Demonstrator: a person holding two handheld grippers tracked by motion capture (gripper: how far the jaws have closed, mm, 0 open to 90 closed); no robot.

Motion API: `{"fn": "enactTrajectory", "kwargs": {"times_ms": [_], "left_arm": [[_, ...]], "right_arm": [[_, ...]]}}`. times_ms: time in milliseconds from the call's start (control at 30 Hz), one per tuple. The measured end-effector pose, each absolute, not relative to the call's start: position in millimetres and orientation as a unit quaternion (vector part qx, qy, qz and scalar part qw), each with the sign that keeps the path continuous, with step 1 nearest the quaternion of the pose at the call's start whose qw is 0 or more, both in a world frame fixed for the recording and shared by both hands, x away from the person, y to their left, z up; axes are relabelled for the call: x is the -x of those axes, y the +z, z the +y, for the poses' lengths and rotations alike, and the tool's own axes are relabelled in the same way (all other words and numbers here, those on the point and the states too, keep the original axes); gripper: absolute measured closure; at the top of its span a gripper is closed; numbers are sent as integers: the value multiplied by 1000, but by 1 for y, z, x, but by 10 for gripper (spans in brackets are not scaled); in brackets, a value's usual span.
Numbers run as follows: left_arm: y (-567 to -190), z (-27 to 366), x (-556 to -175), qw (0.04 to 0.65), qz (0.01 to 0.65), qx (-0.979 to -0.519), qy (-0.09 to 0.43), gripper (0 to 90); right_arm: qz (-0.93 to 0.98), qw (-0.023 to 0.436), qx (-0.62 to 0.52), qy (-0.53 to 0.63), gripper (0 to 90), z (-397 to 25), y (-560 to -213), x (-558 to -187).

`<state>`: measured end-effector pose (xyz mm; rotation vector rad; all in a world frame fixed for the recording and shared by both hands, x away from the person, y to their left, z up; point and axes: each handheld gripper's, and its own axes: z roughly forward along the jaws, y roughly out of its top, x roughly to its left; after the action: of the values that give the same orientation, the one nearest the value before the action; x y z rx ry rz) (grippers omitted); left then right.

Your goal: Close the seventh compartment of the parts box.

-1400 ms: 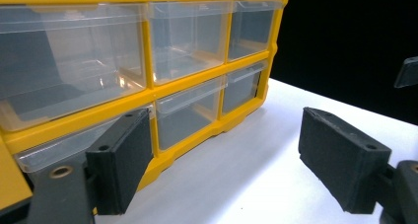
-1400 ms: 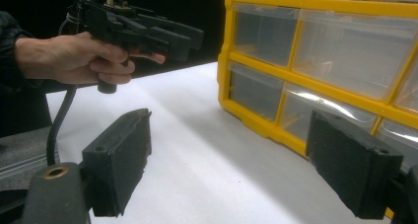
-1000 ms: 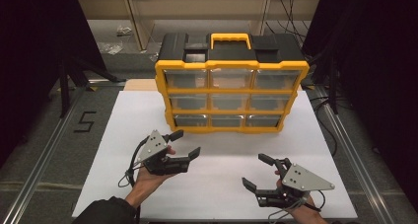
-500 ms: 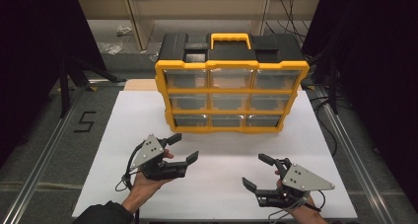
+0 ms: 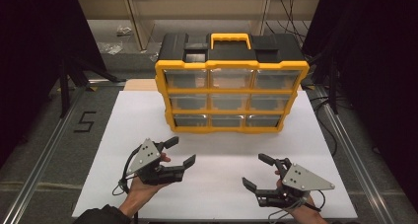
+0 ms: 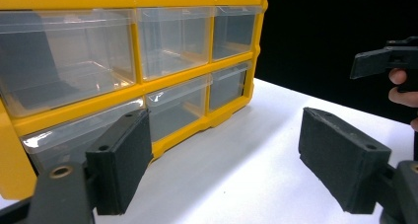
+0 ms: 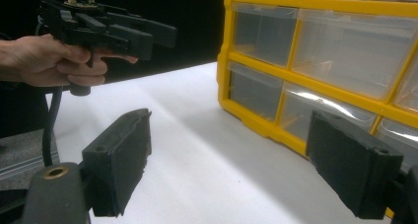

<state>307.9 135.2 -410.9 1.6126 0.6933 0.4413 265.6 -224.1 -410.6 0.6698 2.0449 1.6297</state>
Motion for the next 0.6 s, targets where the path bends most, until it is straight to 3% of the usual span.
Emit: {"fn": "enactTrajectory", "kwargs": {"times_ms": [600], "left_arm": [[-413, 141, -297, 614, 302, -700, 205, 196]], "right_arm": [[739, 219, -242, 589, 184, -224, -410, -265]]}}
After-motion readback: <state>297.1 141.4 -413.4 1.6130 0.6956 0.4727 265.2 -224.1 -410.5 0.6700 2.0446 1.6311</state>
